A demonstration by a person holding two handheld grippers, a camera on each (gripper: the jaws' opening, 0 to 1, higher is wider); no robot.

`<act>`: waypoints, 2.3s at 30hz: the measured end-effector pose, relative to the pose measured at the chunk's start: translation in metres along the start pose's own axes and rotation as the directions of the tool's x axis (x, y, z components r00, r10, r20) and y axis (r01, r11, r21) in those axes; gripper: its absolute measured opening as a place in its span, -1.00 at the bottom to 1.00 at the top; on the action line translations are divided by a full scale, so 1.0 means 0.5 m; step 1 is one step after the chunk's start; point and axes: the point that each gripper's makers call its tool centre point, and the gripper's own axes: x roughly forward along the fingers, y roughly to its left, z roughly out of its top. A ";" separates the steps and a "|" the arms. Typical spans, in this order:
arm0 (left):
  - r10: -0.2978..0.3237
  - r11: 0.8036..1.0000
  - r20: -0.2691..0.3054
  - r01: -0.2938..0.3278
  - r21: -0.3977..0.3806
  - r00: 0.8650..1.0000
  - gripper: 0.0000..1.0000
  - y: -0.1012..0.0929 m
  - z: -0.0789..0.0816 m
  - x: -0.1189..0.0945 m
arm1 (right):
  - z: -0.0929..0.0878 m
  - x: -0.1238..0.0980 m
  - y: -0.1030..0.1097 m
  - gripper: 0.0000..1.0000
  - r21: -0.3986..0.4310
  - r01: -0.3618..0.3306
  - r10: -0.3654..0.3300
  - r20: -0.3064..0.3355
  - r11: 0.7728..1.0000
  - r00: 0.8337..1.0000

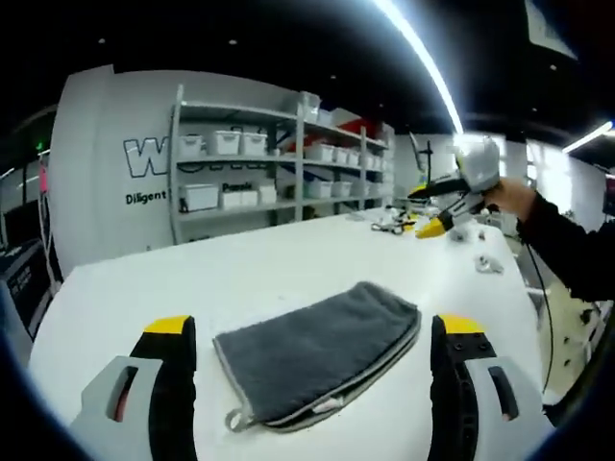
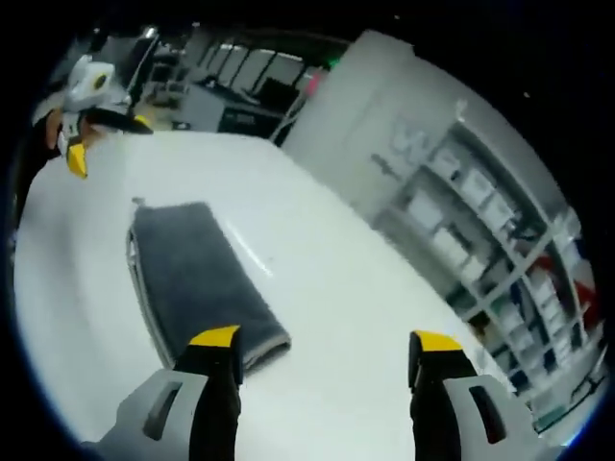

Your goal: Open the folded towel by lifting each exposed corner and separating the folded layers until the towel lies flat within the target outline without major curled edges

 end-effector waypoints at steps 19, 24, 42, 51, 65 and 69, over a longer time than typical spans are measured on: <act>-0.010 0.983 -0.225 0.051 0.178 0.974 0.89 0.097 -0.071 0.030 | -0.035 0.084 0.047 0.42 -0.379 -0.226 0.206 -0.093 0.897 0.974; 0.058 0.994 -0.251 -0.031 0.109 0.966 0.82 0.206 -0.056 0.064 | -0.042 0.106 0.041 0.31 -0.360 -0.236 0.215 -0.098 0.903 0.972; 0.055 0.996 -0.319 -0.073 -0.044 0.946 0.46 0.307 -0.083 0.171 | -0.072 0.138 0.045 0.11 -0.391 -0.321 0.280 -0.159 0.863 0.947; 0.010 0.993 -0.499 0.048 0.105 0.867 0.57 0.291 -0.097 0.154 | -0.070 0.136 0.065 0.14 -0.434 -0.388 0.335 -0.197 0.813 0.921; -0.002 0.905 -0.672 0.288 0.315 0.741 0.52 0.310 -0.018 0.154 | -0.024 0.108 0.062 0.03 -0.587 -0.476 0.336 -0.338 0.655 0.879; -0.029 0.908 -0.666 0.299 0.295 0.745 0.50 0.312 -0.019 0.163 | -0.016 0.112 0.078 0.03 -0.583 -0.493 0.373 -0.322 0.646 0.870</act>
